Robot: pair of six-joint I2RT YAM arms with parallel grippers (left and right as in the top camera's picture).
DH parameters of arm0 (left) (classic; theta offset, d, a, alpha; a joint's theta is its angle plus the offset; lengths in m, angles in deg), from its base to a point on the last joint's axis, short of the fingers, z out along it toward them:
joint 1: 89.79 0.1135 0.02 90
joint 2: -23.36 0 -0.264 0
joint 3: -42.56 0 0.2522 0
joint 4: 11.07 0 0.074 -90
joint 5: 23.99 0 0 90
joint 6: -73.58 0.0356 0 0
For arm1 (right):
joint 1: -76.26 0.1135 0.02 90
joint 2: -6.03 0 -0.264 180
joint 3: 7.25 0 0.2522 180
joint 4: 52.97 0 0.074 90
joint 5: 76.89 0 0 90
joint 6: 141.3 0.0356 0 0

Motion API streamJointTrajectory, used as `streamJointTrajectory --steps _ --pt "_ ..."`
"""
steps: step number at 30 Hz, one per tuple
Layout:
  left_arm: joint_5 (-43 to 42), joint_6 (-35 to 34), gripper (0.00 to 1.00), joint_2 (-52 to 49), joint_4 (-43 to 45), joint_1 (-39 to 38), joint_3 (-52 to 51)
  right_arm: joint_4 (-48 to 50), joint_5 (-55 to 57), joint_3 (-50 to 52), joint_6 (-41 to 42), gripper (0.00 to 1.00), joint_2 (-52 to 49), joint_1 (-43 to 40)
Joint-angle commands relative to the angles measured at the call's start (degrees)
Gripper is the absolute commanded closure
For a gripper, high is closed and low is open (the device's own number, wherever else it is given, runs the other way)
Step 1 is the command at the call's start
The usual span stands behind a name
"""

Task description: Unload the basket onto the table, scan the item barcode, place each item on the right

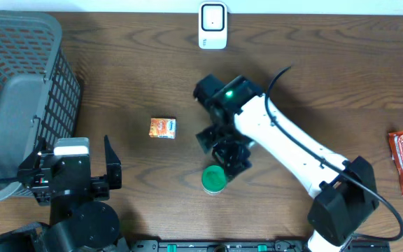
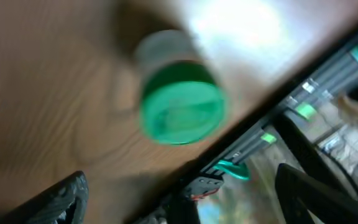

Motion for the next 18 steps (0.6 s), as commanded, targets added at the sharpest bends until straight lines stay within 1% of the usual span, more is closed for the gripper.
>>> streamJointTrajectory --steps 1,4,6,10,14,18 --pt "0.3 -0.3 0.02 0.2 -0.2 0.2 0.2 3.9 7.3 -0.9 16.4 0.04 1.0 4.0" --pt "0.3 -0.3 0.02 0.2 -0.2 0.2 0.2 10.6 7.8 -0.9 16.4 0.07 1.0 6.6" --pt "0.3 -0.3 0.02 0.2 -0.2 0.2 0.2 12.7 9.4 -0.9 16.4 0.06 1.0 7.9" --pt "0.3 -0.3 0.02 0.2 -0.2 0.2 0.2 9.4 13.6 -0.9 16.4 0.04 1.0 8.6" --pt "0.3 -0.3 0.02 0.2 -0.2 0.2 0.2 6.6 12.9 -0.6 16.4 0.02 1.0 8.2" --pt "0.3 -0.3 0.02 0.2 -0.2 0.2 0.2 1.7 12.5 -0.1 16.4 0.01 0.7 8.5"
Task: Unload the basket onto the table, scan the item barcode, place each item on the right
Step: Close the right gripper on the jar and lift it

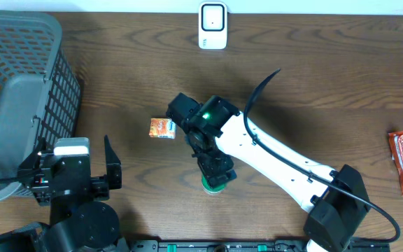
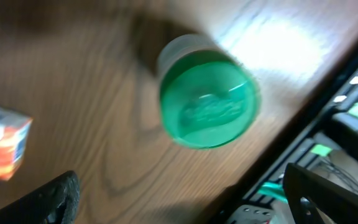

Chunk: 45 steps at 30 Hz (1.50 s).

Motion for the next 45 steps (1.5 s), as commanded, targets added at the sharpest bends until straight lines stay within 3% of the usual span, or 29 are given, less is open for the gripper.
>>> streamJointTrajectory --steps 1,4,16,18,24,28,34,42,45 --pt "0.3 -0.3 0.02 0.2 -0.2 0.2 0.2 -2.6 1.4 0.7 1.4 0.01 0.7 0.2" --pt "0.3 -0.3 0.02 0.2 -0.2 0.2 0.2 -1.7 0.3 3.9 1.4 0.01 0.7 0.3" --pt "0.3 -0.3 0.02 0.2 -0.2 0.2 0.2 20.9 -0.9 20.3 1.4 0.01 0.7 0.4" --pt "0.3 -0.3 0.02 0.2 -0.2 0.2 0.2 20.9 -0.7 20.9 1.4 0.05 0.7 0.4" --pt "0.3 -0.3 0.02 0.2 -0.2 0.2 0.2 21.4 -0.3 22.4 -2.4 0.29 0.7 0.4" --pt "0.3 -0.3 0.02 0.2 -0.2 0.2 0.2 21.8 0.0 22.4 -10.5 0.48 0.7 0.2" --pt "0.3 -0.3 0.02 0.2 -0.2 0.2 0.2 24.3 0.4 22.3 -30.1 0.58 0.7 -3.3" --pt "0.3 -0.3 0.02 0.2 -0.2 0.2 0.2 33.1 -4.7 22.1 -64.1 0.52 0.7 -13.6" --pt "0.3 -0.3 0.02 0.2 -0.2 0.2 0.2 33.2 -4.5 21.7 -71.2 0.51 0.7 -17.8"
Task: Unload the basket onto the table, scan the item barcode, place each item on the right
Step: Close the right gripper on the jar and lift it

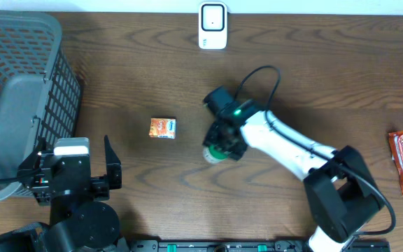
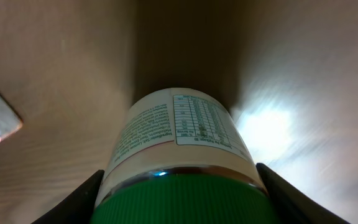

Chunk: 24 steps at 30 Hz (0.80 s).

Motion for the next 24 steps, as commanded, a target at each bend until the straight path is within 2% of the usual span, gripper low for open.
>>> streamJointTrajectory --steps 1,6,9,11,14,20,21,23,24 --pt "0.3 -0.3 0.02 0.2 -0.2 0.2 0.2 0.0 -0.2 -0.3 -18.2 0.52 0.1 -4.8" --pt "0.3 -0.3 0.02 0.2 -0.2 0.2 0.2 -1.4 0.0 -2.3 -31.9 0.50 0.1 -8.8" --pt "0.3 -0.3 0.02 0.2 -0.2 0.2 0.2 -3.6 4.3 -4.3 -37.4 0.49 0.1 -9.0" --pt "0.3 -0.3 0.02 0.2 -0.2 0.2 0.2 -5.1 8.2 -5.6 -38.7 0.38 0.1 -8.6" --pt "0.3 -0.3 0.02 0.2 -0.2 0.2 0.2 -7.2 11.8 -7.2 -42.7 0.28 0.1 -7.6" --pt "0.3 -0.3 0.02 0.2 -0.2 0.2 0.2 -9.9 11.8 -7.8 -44.5 0.23 0.1 -6.6" --pt "0.3 -0.3 0.02 0.2 -0.2 0.2 0.2 -10.1 11.8 -7.8 -44.5 0.20 0.1 -6.6" --pt "0.3 -0.3 0.02 0.2 -0.2 0.2 0.2 -10.1 11.9 -7.8 -43.6 0.03 0.1 -6.6" --pt "0.3 -0.3 0.02 0.2 -0.2 0.2 0.2 -10.1 11.9 -7.8 -41.9 0.01 0.1 -6.7"
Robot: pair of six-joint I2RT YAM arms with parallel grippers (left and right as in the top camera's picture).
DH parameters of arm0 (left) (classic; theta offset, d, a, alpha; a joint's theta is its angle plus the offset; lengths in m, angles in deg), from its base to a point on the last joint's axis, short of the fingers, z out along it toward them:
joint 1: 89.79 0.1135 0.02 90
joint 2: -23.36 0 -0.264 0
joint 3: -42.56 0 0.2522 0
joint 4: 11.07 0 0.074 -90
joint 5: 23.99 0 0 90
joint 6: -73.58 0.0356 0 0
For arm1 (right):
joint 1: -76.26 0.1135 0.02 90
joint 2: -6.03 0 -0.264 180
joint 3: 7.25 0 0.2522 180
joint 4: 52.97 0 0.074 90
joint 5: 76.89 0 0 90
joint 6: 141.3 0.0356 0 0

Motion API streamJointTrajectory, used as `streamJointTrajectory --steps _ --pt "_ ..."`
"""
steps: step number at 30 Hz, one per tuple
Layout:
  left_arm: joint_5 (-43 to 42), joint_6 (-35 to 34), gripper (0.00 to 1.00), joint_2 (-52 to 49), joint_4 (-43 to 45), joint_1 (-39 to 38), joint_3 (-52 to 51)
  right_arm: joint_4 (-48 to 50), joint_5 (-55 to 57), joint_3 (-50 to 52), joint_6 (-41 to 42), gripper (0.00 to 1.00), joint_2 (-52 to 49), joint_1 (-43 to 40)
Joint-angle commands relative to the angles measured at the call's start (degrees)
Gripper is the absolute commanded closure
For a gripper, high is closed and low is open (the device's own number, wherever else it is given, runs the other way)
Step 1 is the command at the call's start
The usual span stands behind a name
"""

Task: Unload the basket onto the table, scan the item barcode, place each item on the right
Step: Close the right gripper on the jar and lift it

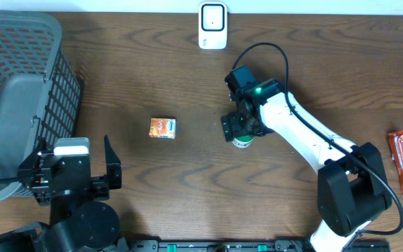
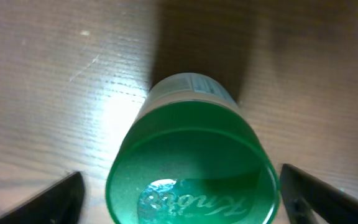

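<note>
A white bottle with a green cap [image 1: 243, 141] stands upright on the wooden table right of centre. In the right wrist view the green cap [image 2: 191, 168] fills the lower middle, and a strip of the printed label shows behind it. My right gripper [image 1: 239, 130] hangs just over the bottle. There my right gripper [image 2: 182, 196] is open, one finger on each side of the cap, with a gap on the left. The white barcode scanner [image 1: 213, 26] stands at the table's far edge. My left gripper [image 1: 71, 168] rests open at the near left, away from everything.
A small orange box [image 1: 163, 128] lies left of centre. A grey mesh basket [image 1: 19, 91] fills the far left. A red snack bar lies at the right edge. The right arm [image 1: 306, 150] stretches from the near right across the table.
The bottle has gone from left of the arm's wrist to a spot further right and slightly farther back. My right gripper was shut on it, tilted; now the fingers stand apart and the bottle stands upright.
The bottle stood near the front edge with my open right gripper just beside it, then directly over it. Then the gripper was shut on the bottle, which was tilted, farther back on the table. Now the bottle stands right of centre, nearer the scanner, and the jaws are open.
</note>
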Motion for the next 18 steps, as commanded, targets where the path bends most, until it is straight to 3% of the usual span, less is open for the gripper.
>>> streamJointTrajectory --steps 1,7,18 --pt "0.3 -0.3 0.02 0.2 -0.2 0.2 0.2 -0.3 1.4 -0.9 3.2 0.01 0.2 0.1" --pt "0.3 -0.3 0.02 0.2 -0.2 0.2 0.2 -3.5 -0.3 -0.9 24.7 0.01 0.2 0.1" --pt "0.3 -0.3 0.02 0.2 -0.2 0.2 0.2 -2.6 -1.9 -0.9 41.6 0.01 -1.7 0.0"
